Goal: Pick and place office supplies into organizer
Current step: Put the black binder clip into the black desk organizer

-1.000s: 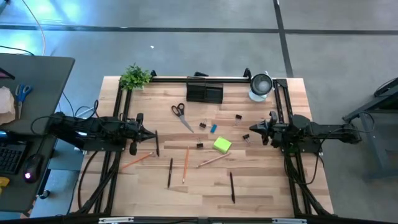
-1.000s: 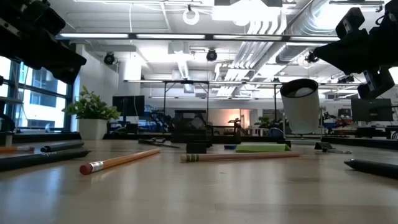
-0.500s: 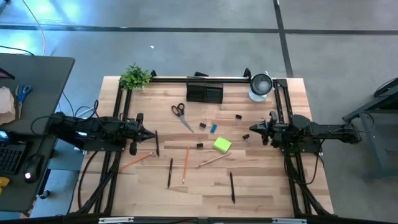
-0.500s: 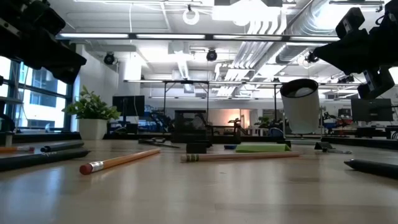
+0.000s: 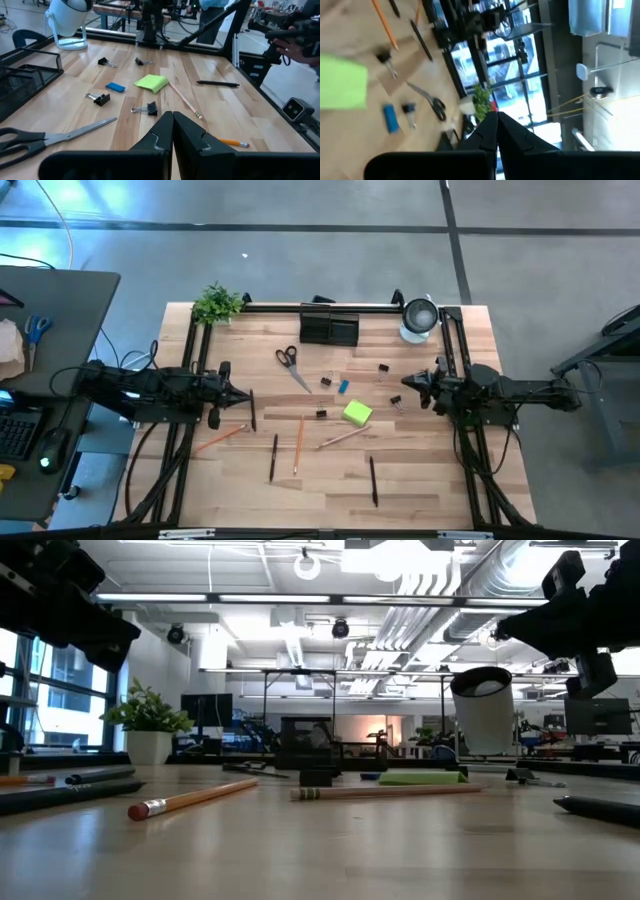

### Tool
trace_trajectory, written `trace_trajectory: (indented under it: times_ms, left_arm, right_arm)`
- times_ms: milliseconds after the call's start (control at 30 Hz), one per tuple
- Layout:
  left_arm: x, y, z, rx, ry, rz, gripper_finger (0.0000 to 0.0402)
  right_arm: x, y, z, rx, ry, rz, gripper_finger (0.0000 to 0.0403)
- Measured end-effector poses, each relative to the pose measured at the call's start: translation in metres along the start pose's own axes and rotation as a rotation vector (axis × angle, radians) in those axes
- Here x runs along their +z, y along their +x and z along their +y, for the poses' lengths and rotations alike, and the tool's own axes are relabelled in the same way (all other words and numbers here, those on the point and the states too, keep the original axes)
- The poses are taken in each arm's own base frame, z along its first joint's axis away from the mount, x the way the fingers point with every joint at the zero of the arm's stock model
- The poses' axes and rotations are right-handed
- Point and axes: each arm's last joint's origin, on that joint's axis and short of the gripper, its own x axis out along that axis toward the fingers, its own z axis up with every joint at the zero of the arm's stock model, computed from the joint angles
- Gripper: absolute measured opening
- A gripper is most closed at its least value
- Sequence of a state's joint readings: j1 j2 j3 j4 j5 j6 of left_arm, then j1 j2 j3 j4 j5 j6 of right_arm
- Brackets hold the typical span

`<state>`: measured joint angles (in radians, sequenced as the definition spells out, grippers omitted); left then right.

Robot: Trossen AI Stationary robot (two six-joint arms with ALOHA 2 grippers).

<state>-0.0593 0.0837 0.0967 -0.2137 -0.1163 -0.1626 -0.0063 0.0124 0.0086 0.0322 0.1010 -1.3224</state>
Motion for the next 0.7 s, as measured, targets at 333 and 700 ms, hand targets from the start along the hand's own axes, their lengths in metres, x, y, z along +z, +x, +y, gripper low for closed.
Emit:
trace_trajectory:
  times_ms: [333, 700]
  left_arm:
    - [0.0056, -0.0002, -0.0009, -0.01, -0.032, -0.057, 0.0001]
    - [0.0072, -0.0003, -0.0007, 0.002, -0.036, -0.075, 0.0001]
  right_arm:
    - [0.0047, -0.0004, -0.0051, -0.002, 0.44, -0.131, 0.0]
    - [0.0078, -0.0011, -0.0075, 0.123, 1.433, -0.206, 0.0]
